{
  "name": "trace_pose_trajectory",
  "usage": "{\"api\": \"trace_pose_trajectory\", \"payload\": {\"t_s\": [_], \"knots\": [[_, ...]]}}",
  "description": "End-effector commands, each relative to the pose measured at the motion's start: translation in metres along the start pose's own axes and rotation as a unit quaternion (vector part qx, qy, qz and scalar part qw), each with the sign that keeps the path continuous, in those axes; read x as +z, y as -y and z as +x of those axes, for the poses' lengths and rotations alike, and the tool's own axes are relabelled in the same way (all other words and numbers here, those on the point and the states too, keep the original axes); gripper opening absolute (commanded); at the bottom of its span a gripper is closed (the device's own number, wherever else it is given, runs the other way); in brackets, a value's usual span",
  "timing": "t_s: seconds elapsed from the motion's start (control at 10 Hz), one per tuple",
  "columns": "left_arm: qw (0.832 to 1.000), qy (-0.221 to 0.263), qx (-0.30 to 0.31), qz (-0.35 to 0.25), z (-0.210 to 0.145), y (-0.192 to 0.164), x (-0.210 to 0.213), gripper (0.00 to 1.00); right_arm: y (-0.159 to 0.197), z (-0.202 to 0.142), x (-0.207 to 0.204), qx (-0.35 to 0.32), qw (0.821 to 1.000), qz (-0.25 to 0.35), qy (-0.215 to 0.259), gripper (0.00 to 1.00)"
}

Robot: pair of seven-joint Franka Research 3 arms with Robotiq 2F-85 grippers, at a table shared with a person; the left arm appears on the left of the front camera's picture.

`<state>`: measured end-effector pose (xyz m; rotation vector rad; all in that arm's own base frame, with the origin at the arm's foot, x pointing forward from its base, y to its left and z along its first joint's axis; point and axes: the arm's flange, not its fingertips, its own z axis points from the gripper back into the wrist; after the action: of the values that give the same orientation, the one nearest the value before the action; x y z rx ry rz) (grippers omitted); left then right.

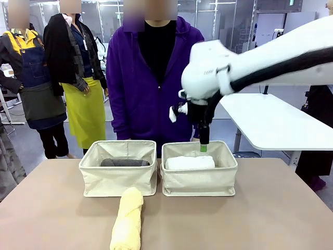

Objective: Divide the towels into two baskets.
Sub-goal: Pick up one hotel-folded towel from the bottom of the table and place it in the Fabric basket indicated by the person.

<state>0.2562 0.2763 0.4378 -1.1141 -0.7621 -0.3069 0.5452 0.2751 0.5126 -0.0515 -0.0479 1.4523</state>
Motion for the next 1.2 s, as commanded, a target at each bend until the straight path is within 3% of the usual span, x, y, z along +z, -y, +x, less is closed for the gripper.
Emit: {"api": "trace_pose_trajectory", "payload": {"t_s": [0.0,0.1,0.3,0.5,0.8,1.0,1.1], "knots": [[1.0,0.006,0.001,-0.003,0.001,0.005,0.002,0.92,-0.04,-0.07,0.009,-0.117,0.981,0.082,0.132,1.0],[1.0,0.006,0.001,-0.003,0.001,0.005,0.002,0.92,-0.058,-0.109,0.014,-0.178,0.962,0.106,0.175,1.0],[1.0,0.006,0.001,-0.003,0.001,0.005,0.002,0.92,-0.093,-0.168,0.004,-0.24,0.916,0.188,0.259,1.0],[1.0,0.006,0.001,-0.003,0.001,0.005,0.002,0.92,-0.127,-0.261,-0.014,-0.321,0.851,0.246,0.336,1.0],[1.0,0.006,0.001,-0.003,0.001,0.005,0.002,0.92,-0.169,-0.406,-0.047,-0.41,0.729,0.314,0.449,1.0],[1.0,0.006,0.001,-0.003,0.001,0.005,0.002,0.92,-0.192,-0.469,-0.071,-0.46,0.661,0.349,0.479,1.0],[1.0,0.006,0.001,-0.003,0.001,0.005,0.002,0.92,-0.203,-0.484,-0.079,-0.514,0.621,0.369,0.463,1.0]]}}
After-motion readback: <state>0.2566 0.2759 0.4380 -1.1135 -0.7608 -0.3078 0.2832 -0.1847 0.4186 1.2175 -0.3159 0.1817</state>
